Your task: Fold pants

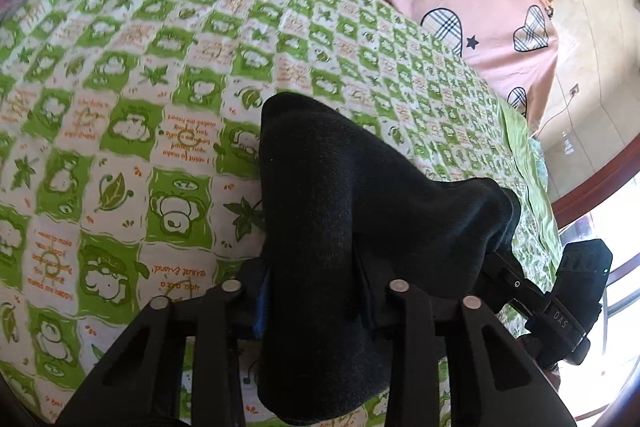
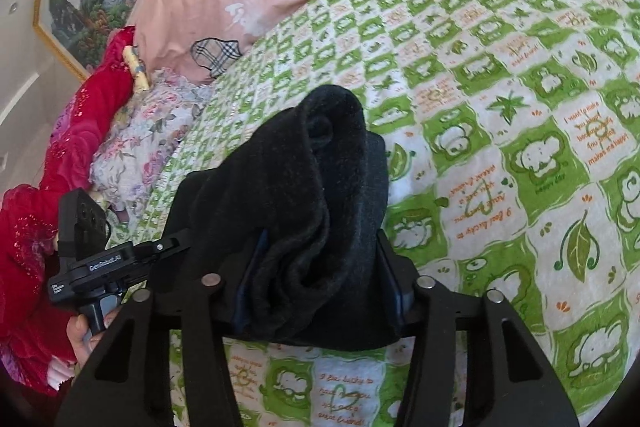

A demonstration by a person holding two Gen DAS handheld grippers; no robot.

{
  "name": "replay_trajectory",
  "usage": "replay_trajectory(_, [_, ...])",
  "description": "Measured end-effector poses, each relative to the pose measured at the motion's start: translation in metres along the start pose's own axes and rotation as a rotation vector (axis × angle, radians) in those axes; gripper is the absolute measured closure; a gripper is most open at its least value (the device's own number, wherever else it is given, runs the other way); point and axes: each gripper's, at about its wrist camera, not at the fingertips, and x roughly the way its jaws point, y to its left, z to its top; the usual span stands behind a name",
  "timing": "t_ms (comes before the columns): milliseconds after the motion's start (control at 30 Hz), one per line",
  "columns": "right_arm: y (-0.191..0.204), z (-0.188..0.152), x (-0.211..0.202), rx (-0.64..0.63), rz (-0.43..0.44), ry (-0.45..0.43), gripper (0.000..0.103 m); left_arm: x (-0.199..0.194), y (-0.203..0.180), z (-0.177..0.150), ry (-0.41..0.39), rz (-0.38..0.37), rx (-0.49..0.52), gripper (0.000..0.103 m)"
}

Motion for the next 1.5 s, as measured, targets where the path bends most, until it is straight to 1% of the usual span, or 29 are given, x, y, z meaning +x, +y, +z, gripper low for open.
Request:
replay_trajectory(67, [0.006,0.002,-0.003,-0.018,0.003,-0.011,0.055,-0.007,-0.002,0.001,-0.011,-0.002,0.005,0.073])
replay_trajectory(200, [0.018,0.007,-0.009,-0.040,0.023,-0.031,0.056,-0.022,-0.005,0.003,-0.036,-0.014,0.002,0.074])
replay_trajectory(333, [0.033,0.012,-0.006,-0.067,0.052,-0.033,0.057,-0.039,-0.001,0.007,-0.070,0.005,-0.004,0.074])
replay_trajectory(567, [0.062,0.031,0.020,-0.129,0.081,-0.028,0.057,-0.061,0.018,0.026,-0.134,0.065,-0.006,0.074])
replay_trajectory(833, [0.092,0.062,0.063,-0.192,0.118,-0.022,0.057,-0.069,0.047,0.056,-0.201,0.123,-0.030,0.074])
replay_trajectory(1033, [0.098,0.073,0.095,-0.209,0.126,0.008,0.057,-0.060,0.068,0.068,-0.202,0.143,-0.059,0.074])
replay_trajectory(1300, [0.093,0.071,0.122,-0.210,0.100,0.070,0.056,-0.046,0.087,0.065,-0.167,0.152,-0.087,0.073])
replay_trajectory(1367, [0.090,0.071,0.125,-0.207,0.093,0.080,0.054,-0.043,0.089,0.063,-0.164,0.154,-0.086,0.072])
replay_trajectory(1467, [0.086,0.070,0.129,-0.211,0.071,0.090,0.050,-0.040,0.091,0.061,-0.156,0.156,-0.079,0.067])
replay_trajectory(1500, [0.084,0.070,0.129,-0.214,0.066,0.092,0.049,-0.039,0.091,0.061,-0.153,0.160,-0.077,0.063])
